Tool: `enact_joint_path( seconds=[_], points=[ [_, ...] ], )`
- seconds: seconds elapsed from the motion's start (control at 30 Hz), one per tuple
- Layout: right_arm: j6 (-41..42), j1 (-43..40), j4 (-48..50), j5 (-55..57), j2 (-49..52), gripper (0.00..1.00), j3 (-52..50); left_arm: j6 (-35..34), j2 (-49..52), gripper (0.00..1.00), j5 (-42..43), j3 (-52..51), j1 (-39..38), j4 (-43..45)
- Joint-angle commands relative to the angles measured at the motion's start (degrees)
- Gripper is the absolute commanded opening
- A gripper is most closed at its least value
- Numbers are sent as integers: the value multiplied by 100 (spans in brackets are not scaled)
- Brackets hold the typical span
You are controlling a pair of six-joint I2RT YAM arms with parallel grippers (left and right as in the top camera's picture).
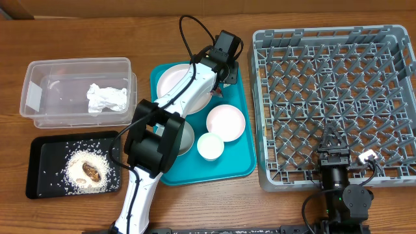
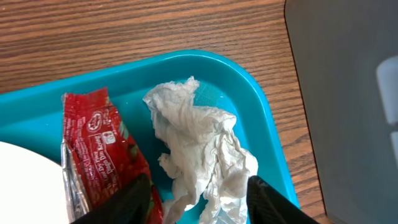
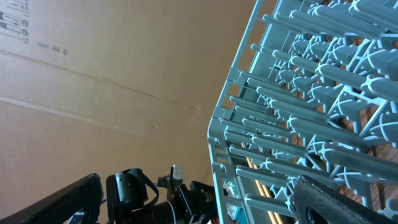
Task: Sort waste into correct bins and load items into the dishwasher
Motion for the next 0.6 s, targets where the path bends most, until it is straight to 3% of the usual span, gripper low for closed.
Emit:
enact_joint_path(
  seconds=[0.0, 0.57],
  points=[
    [-66, -20, 39, 79, -39, 100, -57, 125, 72, 52, -50, 7, -81, 15],
    [-66, -20, 42, 76, -39, 100, -57, 125, 254, 55, -79, 7, -111, 24]
  ],
)
